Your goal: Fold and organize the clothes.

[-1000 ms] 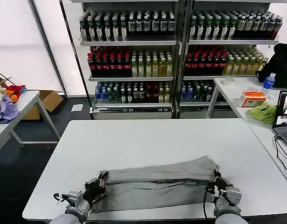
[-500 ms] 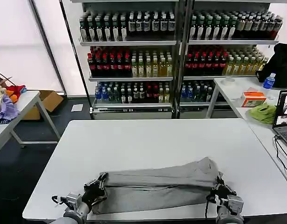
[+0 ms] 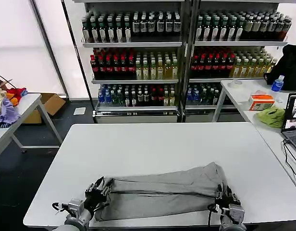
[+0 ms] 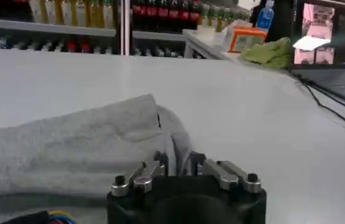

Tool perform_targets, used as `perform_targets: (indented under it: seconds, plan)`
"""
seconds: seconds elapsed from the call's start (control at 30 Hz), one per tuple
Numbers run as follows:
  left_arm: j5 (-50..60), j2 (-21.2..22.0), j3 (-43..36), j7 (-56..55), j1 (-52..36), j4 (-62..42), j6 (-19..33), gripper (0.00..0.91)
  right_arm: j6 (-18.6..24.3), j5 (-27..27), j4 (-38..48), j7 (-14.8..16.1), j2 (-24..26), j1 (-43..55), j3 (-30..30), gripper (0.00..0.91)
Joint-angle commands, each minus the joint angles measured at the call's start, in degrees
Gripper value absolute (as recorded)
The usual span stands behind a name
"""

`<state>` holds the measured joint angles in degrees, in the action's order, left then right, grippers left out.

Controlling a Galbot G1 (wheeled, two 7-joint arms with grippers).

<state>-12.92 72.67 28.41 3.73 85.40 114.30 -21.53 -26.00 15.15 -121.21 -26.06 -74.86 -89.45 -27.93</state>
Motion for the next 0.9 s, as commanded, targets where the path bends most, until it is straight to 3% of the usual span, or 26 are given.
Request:
perform_targets:
  seconds: [0.03,0.43,0.9]
  plan:
    - [2.4,1.9,1.8,-1.4,1.8,5.2,-0.4,0.907,0.6,-0.2,-8.6,-0.2,0.6,0.3,-2.4,0.907]
    - [-2.8,6.9,2.3,-4.4,4.0,4.2,-2.7,0.907,0.2,0.8,-10.6,-0.5,1.8,3.2,-1.4,0.907]
    - [-5.1,8.1,2.4,-4.1,4.3,1.9,-3.0,0.907,0.6,0.5,-9.6,-0.4,1.7,3.6,0.2,0.907]
